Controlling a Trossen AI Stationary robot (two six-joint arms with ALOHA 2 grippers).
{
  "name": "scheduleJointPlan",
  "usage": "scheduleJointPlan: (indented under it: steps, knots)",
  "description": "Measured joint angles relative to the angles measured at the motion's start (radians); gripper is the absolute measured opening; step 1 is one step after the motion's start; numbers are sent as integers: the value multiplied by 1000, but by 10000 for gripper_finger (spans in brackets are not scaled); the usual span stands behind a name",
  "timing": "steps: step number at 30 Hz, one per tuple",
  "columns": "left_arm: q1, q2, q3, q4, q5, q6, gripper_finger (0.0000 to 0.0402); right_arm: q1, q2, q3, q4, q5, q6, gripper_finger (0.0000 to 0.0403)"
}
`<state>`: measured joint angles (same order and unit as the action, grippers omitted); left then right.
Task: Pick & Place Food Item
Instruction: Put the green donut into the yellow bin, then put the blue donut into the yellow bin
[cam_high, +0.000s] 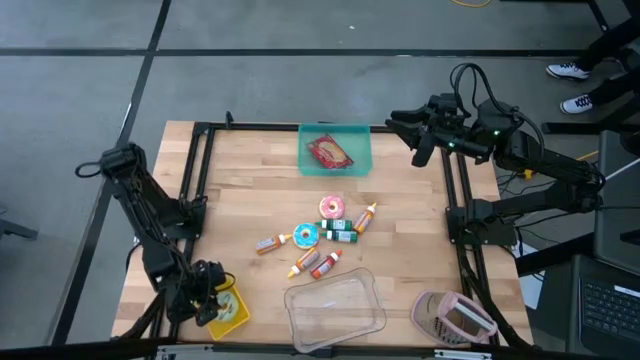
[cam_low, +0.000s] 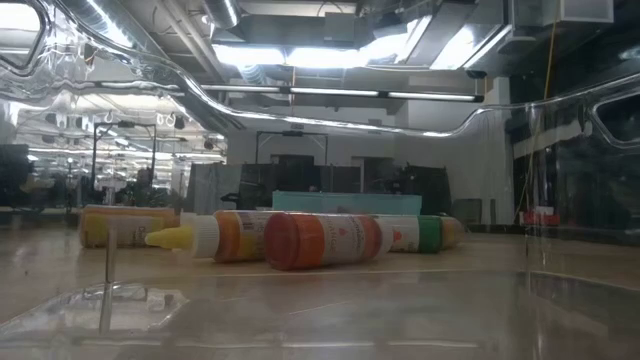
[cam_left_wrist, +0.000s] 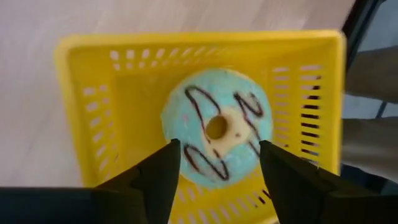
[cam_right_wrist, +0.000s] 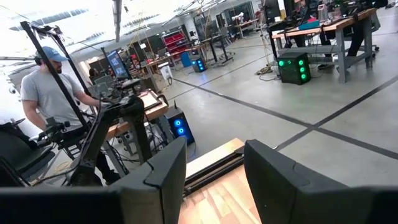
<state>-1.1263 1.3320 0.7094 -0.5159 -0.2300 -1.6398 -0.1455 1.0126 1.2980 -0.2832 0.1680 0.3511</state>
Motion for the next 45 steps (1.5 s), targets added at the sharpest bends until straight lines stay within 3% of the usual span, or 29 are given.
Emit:
scheduleJointPlan:
  steps: [7, 13, 18, 23, 25, 27, 31, 34, 39, 45]
  knots:
    - [17, -152, 0, -183, -58, -20, 214, 0, 0, 0, 20, 0, -26, 160]
    - [96, -362, 0, -320, -298, -13, 214, 0, 0, 0, 57, 0, -65, 160]
    - [271, -528, 0, -341, -493, 111, 214, 0, 0, 0, 58, 0, -76, 160]
    - [497, -652, 0, -132, -632, 353, 214, 0, 0, 0, 58, 0, -79, 160]
    - [596, -668, 0, -36, -549, 477, 214, 0, 0, 0, 59, 0, -79, 160]
    - [707, -643, 0, -7, -388, 546, 214, 0, 0, 0, 59, 0, -80, 160]
    - [891, -498, 0, 26, -93, 693, 214, 0, 0, 0, 59, 0, -80, 160]
    - [1005, -359, 14, 122, 60, 828, 214, 0, 0, 0, 59, 0, -78, 160]
    - [1157, -114, 129, 38, 211, 1021, 214, 0, 0, 0, 59, 0, -74, 160]
    - [1197, 134, 313, -18, 234, 1269, 214, 0, 0, 0, 59, -1, -74, 160]
